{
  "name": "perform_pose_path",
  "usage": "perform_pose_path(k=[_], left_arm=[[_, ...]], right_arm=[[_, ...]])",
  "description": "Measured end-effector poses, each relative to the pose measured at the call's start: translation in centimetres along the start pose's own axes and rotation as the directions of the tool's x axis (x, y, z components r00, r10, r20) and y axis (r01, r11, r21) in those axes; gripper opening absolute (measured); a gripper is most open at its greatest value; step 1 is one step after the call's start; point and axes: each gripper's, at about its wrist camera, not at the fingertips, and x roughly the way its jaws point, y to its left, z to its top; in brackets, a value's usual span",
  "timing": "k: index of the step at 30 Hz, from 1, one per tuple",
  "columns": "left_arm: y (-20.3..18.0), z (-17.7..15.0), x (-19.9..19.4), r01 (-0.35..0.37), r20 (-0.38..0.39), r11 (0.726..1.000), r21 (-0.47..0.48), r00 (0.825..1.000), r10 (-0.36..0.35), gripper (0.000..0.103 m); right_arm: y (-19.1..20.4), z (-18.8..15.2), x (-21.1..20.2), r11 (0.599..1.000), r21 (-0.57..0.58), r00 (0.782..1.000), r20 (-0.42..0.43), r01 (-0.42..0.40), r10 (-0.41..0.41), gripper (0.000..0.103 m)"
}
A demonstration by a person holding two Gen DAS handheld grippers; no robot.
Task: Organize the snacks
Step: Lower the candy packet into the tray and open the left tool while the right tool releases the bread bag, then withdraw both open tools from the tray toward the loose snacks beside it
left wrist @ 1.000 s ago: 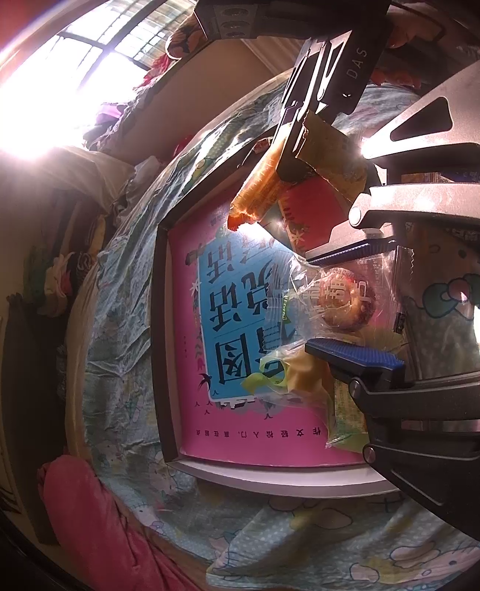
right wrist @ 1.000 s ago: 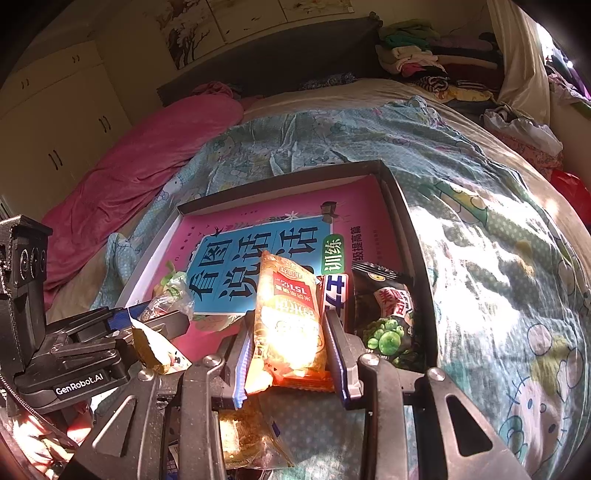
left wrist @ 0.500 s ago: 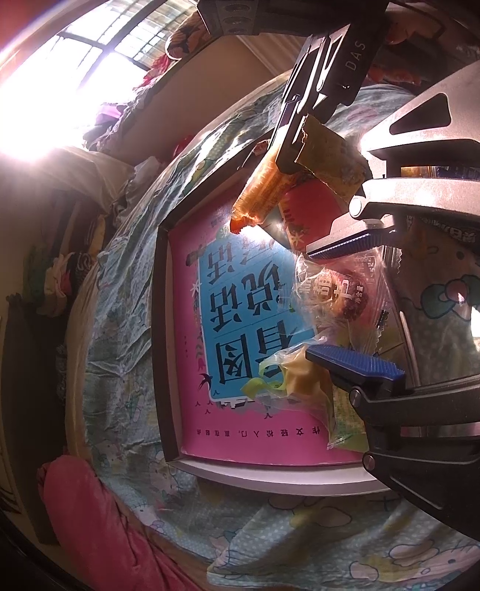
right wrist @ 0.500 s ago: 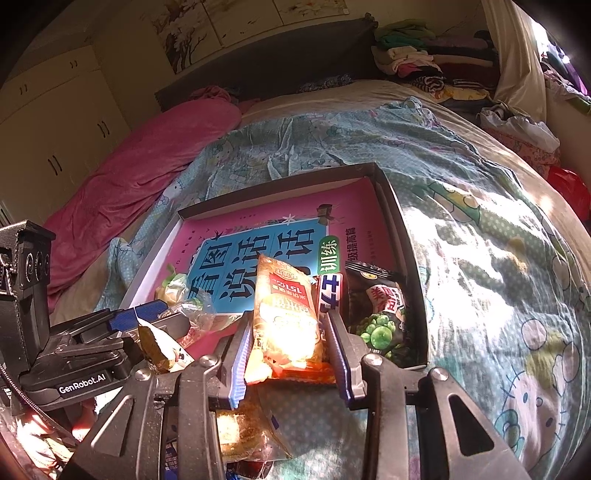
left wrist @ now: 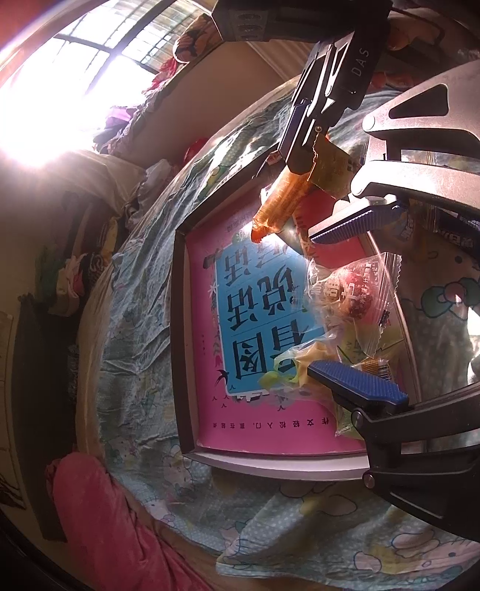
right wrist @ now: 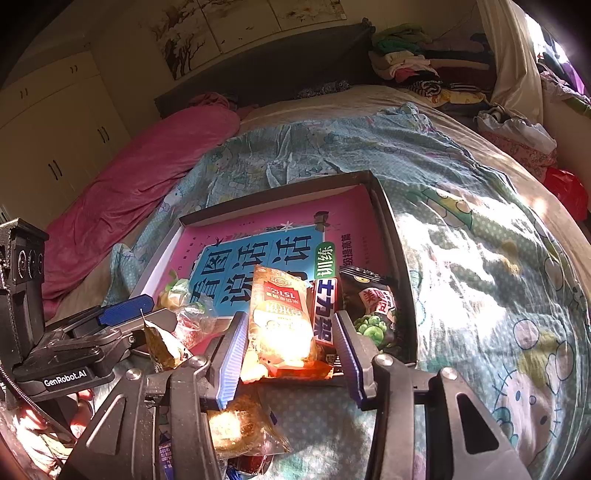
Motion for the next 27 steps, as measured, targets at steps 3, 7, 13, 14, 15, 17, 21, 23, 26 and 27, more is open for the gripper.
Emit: perform_pose_path(k=[3,7,13,14,15,17,21,23,26,27], left_arm=[[0.0,0.0,-0.3,-0.002,0.005,1.0,0.001,1.0,0.002,0.072],[0.1,-0.1,-0.7,-0.006,0.013,1.0,-0.002,1.0,0.006,0.076],[0.5,-0.4,-1.0,-0.037,0.009,0.999,0.003,0.999,0.037,0.076],[0.5,-0.5,-0.9,-0.05,0.005,0.999,0.008,0.999,0.05,0.076],[0.6,-0.5,-0.8,-0.063,0.0,0.998,0.013,0.998,0.063,0.076],[0.6,-0.7,-0.4,-0.08,-0.015,0.997,0.024,0.997,0.08,0.076],[0.9,-0.9,0.2,-0.098,-0.028,0.995,0.025,0.995,0.098,0.076],[1.0,-0.8,0.3,-0.107,-0.024,0.994,0.022,0.994,0.108,0.076],[1.1,-0.7,0.5,-0.135,-0.015,0.991,0.023,0.991,0.135,0.076],[1.2,-0.7,0.6,-0.145,-0.013,0.989,0.021,0.989,0.145,0.076]], right_arm=[[0.2,-0.1,-0.1,1.0,-0.011,1.0,0.002,0.008,-0.008,0.047],[0.2,-0.2,-0.5,1.0,-0.017,1.0,0.008,0.015,-0.015,0.048],[0.0,-0.4,-0.9,0.999,-0.028,0.999,0.01,0.046,-0.045,0.052],[-0.1,-0.4,-0.9,0.998,-0.029,0.999,0.011,0.051,-0.051,0.052],[-0.1,-0.3,-0.9,0.998,-0.031,0.998,0.013,0.057,-0.056,0.052],[-0.1,-0.3,-0.9,0.997,-0.037,0.998,0.021,0.068,-0.067,0.052],[0.0,0.0,-0.6,0.995,-0.046,0.996,0.027,0.085,-0.084,0.052],[-0.1,0.1,-0.5,0.995,-0.045,0.996,0.028,0.091,-0.09,0.054],[-0.1,0.3,-0.4,0.993,-0.051,0.993,0.041,0.11,-0.108,0.055],[-0.1,0.5,-0.4,0.992,-0.051,0.993,0.045,0.115,-0.113,0.055]])
